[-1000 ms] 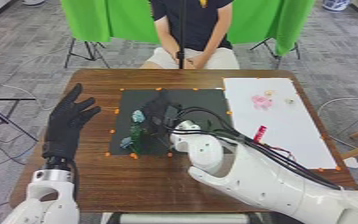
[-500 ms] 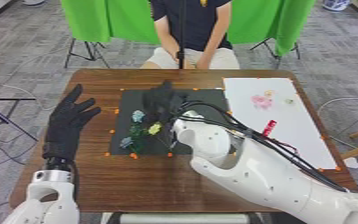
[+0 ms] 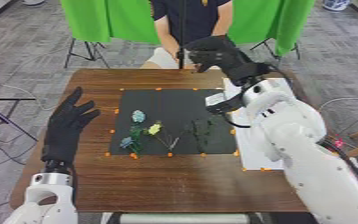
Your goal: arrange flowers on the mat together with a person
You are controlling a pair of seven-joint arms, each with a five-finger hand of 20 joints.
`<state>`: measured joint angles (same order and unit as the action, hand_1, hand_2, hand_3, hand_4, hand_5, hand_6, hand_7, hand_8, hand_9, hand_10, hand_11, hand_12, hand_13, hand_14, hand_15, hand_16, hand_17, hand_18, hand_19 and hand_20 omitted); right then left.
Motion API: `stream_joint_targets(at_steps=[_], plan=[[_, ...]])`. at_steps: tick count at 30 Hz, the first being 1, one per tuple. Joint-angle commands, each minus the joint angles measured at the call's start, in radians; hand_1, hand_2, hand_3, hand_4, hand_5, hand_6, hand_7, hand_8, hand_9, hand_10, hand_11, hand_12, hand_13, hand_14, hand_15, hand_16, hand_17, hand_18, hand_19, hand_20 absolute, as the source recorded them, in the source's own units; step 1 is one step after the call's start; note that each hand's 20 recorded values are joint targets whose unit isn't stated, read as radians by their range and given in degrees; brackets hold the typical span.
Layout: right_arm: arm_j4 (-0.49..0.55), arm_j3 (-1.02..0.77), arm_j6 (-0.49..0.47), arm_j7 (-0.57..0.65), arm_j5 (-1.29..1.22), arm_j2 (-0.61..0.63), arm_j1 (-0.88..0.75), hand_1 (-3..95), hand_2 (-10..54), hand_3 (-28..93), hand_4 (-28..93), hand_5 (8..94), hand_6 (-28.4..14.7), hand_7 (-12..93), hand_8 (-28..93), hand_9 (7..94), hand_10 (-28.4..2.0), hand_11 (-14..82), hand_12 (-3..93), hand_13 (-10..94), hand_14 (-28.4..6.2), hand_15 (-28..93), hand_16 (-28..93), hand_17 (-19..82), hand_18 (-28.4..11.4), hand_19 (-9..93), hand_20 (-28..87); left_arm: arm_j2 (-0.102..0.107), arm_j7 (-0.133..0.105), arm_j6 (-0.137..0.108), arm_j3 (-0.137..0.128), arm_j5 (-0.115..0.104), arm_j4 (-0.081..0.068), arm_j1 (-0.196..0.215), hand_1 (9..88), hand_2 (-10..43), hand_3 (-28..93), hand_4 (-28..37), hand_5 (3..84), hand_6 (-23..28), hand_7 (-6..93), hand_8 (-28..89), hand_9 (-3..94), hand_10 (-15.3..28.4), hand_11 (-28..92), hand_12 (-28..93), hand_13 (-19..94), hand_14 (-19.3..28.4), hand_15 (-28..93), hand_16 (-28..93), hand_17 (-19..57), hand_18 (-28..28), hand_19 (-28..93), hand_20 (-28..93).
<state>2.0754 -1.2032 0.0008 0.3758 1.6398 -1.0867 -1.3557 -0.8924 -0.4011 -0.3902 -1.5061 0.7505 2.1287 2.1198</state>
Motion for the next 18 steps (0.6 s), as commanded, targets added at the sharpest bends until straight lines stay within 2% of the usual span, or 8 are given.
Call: stream_joint_targets(at_steps=[1, 4, 6, 7, 12, 16, 18], plan=[[0.004, -0.243, 0.028, -0.078, -0.435, -0.001, -0.308, 19.6, -0.5, 76, -26, 47.8, 0.9, 13, -12, 51.8, -15.3, 15.6, 14.3, 42, -17.8, 41, 11, 5, -22.2, 50, 19, 0.007, -0.003, -0.010, 0.010, -0.004, 0.001, 0.011, 20.3, 6.0, 79, -28.3, 31.8, 2.8, 11.8, -10, 34.7, 17.4, 23, 8, 26, 25.4, 48, -9, -8.8, 23.6, 45, 12], [0.003, -0.286, 0.010, -0.098, -0.536, -0.011, -0.371, 18.9, 1.0, 76, -26, 46.5, 1.2, 13, -12, 49.9, -14.9, 13.9, 14.2, 40, -17.9, 38, 12, 3, -21.7, 48, 18, 0.007, -0.003, 0.000, 0.016, -0.002, -0.004, 0.003, 20.3, 6.0, 79, -28.3, 32.0, 2.8, 11.5, -10, 34.4, 17.3, 23, 8, 25, 25.4, 47, -9, -8.9, 23.5, 45, 12], [0.005, -0.302, 0.003, -0.102, -0.557, -0.018, -0.405, 18.3, 1.7, 76, -27, 44.9, 1.5, 12, -12, 47.9, -14.9, 12.9, 14.1, 38, -18.6, 36, 12, 2, -21.7, 47, 18, 0.008, -0.003, -0.003, 0.021, -0.001, -0.007, -0.001, 20.1, 6.0, 79, -28.3, 32.0, 2.7, 11.4, -10, 34.1, 17.2, 23, 8, 25, 25.2, 47, -9, -9.0, 23.5, 45, 12], [0.005, -0.306, 0.002, -0.114, -0.558, -0.019, -0.422, 18.0, 2.0, 76, -27, 44.4, 1.5, 12, -12, 47.4, -15.0, 12.5, 14.0, 38, -18.9, 36, 12, 2, -21.6, 47, 18, 0.012, -0.009, -0.006, 0.024, -0.007, -0.007, -0.001, 20.0, 6.0, 79, -28.3, 32.1, 2.7, 11.3, -10, 34.0, 17.1, 22, 8, 25, 25.1, 47, -9, -9.0, 23.5, 44, 12], [0.013, -0.345, -0.036, -0.120, -0.571, -0.063, -0.479, 16.4, 2.6, 76, -27, 42.5, 1.9, 12, -11, 45.6, -15.0, 11.0, 14.0, 36, -19.2, 34, 12, 1, -21.5, 46, 18, 0.000, 0.002, 0.001, 0.009, 0.004, -0.006, 0.008, 20.1, 6.0, 79, -28.3, 32.1, 2.4, 11.0, -10, 33.6, 17.1, 22, 8, 25, 24.7, 46, -9, -9.0, 23.4, 44, 12], [-0.005, -0.371, -0.104, -0.157, -0.599, -0.100, -0.510, 14.6, 4.2, 76, -28, 40.1, 2.8, 11, -11, 43.0, -14.0, 8.1, 13.7, 33, -19.2, 28, 13, 0, -21.1, 43, 17, -0.004, -0.001, 0.004, 0.014, 0.004, -0.009, 0.007, 20.0, 5.9, 79, -28.3, 32.1, 2.3, 10.8, -10, 33.4, 16.7, 21, 9, 24, 24.4, 45, -9, -9.1, 23.4, 44, 12], [-0.009, -0.367, -0.102, -0.177, -0.600, -0.105, -0.523, 14.3, 4.9, 76, -28, 39.7, 3.2, 11, -11, 41.9, -13.4, 7.0, 13.6, 32, -19.3, 26, 14, 0, -20.6, 42, 17, -0.011, 0.010, 0.014, 0.016, 0.012, -0.011, 0.002, 20.0, 6.0, 79, -28.3, 32.1, 2.2, 10.8, -10, 33.3, 16.7, 21, 9, 24, 24.3, 45, -8, -9.1, 23.3, 44, 12]])
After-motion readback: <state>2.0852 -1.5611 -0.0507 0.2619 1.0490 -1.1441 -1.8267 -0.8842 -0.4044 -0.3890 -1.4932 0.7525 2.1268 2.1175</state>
